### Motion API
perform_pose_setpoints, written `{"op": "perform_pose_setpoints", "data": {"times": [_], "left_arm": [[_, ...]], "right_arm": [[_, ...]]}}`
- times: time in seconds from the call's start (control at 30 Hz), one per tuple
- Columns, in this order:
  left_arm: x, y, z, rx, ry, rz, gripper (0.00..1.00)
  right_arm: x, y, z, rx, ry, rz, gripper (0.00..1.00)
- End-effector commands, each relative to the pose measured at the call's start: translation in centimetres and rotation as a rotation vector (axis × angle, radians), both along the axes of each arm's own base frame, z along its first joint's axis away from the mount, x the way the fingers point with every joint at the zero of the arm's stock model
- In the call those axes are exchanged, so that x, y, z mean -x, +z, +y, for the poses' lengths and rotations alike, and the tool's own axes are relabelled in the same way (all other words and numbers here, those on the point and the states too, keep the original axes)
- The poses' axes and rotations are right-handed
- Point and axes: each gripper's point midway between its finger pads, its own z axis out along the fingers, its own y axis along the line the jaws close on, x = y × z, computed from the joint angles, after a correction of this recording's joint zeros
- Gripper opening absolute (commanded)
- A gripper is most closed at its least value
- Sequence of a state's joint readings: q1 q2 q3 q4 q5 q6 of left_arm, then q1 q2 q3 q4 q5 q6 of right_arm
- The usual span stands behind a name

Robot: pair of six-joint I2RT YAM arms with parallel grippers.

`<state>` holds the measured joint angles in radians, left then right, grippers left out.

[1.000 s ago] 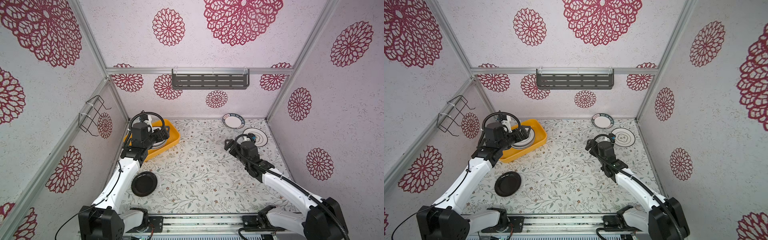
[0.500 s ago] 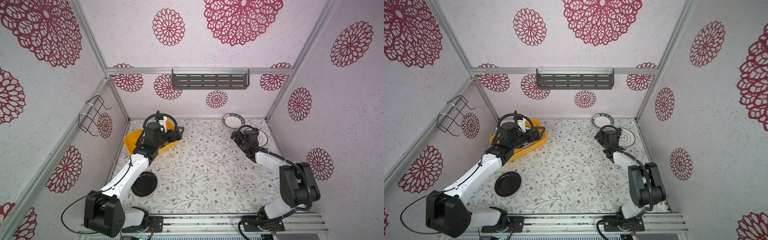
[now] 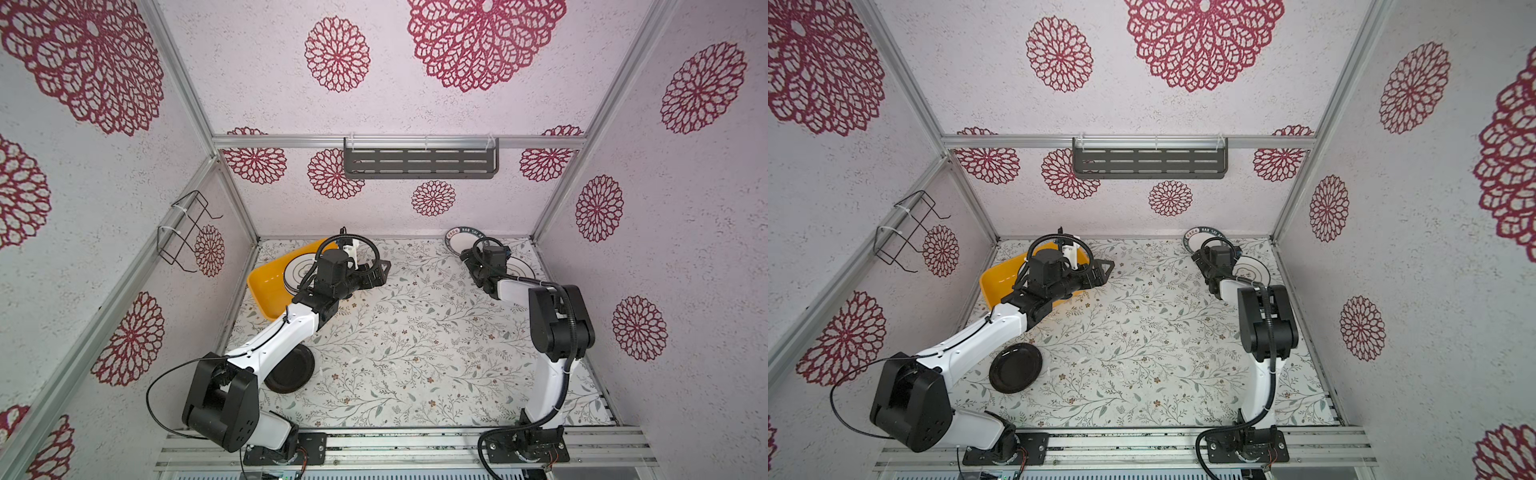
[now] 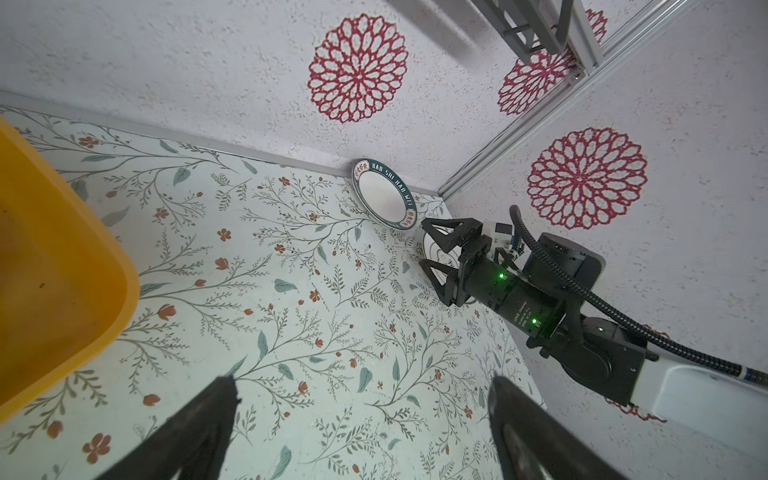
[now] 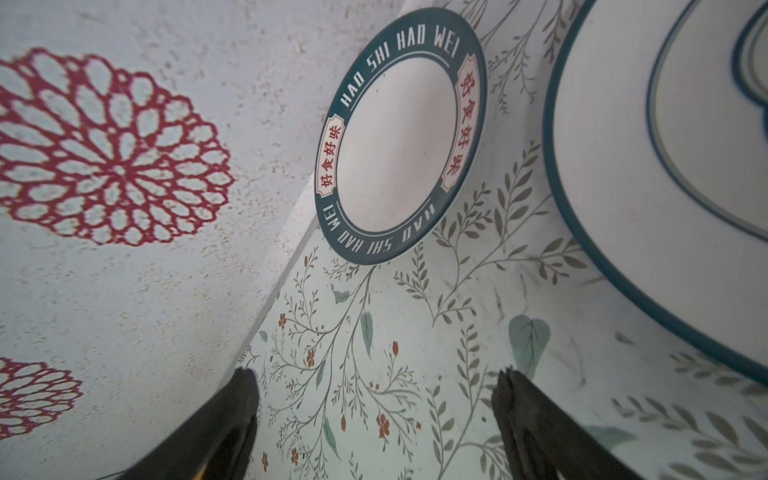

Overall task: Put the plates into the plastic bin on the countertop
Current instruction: 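Grip the green-rimmed plate's edge with the right gripper while the left moves forward, then lift the green-rimmed plate and carry it toward the left gripper with the right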

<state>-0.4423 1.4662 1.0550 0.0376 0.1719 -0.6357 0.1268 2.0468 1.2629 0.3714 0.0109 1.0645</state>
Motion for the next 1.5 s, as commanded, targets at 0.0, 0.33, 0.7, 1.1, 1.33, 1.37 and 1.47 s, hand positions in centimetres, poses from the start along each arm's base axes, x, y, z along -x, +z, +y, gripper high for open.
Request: {"op": "perform_pose_setpoints", "data": {"times": [0.0,0.33,0.7,1.1,1.33,1.37,1.47], "left_arm": [[-0.5,1.2,0.0,-0.014,0.029,-0.038,0.97],[-1.2,0.3,0.3,-0.064,0.073,-0.016,0.97],[-2.0,0.1,0.2,-0.068,0.099,-0.002,0.97],[-2.3,0.1,0.8,-0.074,0.133,0.003,0.97],[-2.2,-0.1,0.8,-0.08,0.134,0.009,0.97],[-2.2,-0.1,0.8,-0.079,0.133,0.008,0.97],[-2.1,0.0,0.8,-0.078,0.131,0.008,0.97]], "right_arm": [[-2.1,1.5,-0.8,-0.065,-0.046,-0.069,0.9],[-5.2,-2.7,-1.9,-0.159,-0.112,-0.057,0.79],[-6.8,-6.3,-2.1,-0.23,-0.169,-0.042,0.62],[-7.3,-8.3,-3.2,-0.305,-0.285,-0.041,0.24],[-7.1,-8.3,-3.8,-0.348,-0.332,-0.084,0.06],[-7.1,-8.3,-3.8,-0.358,-0.335,-0.09,0.04],[-7.1,-7.8,-3.3,-0.374,-0.321,-0.105,0.0]]}}
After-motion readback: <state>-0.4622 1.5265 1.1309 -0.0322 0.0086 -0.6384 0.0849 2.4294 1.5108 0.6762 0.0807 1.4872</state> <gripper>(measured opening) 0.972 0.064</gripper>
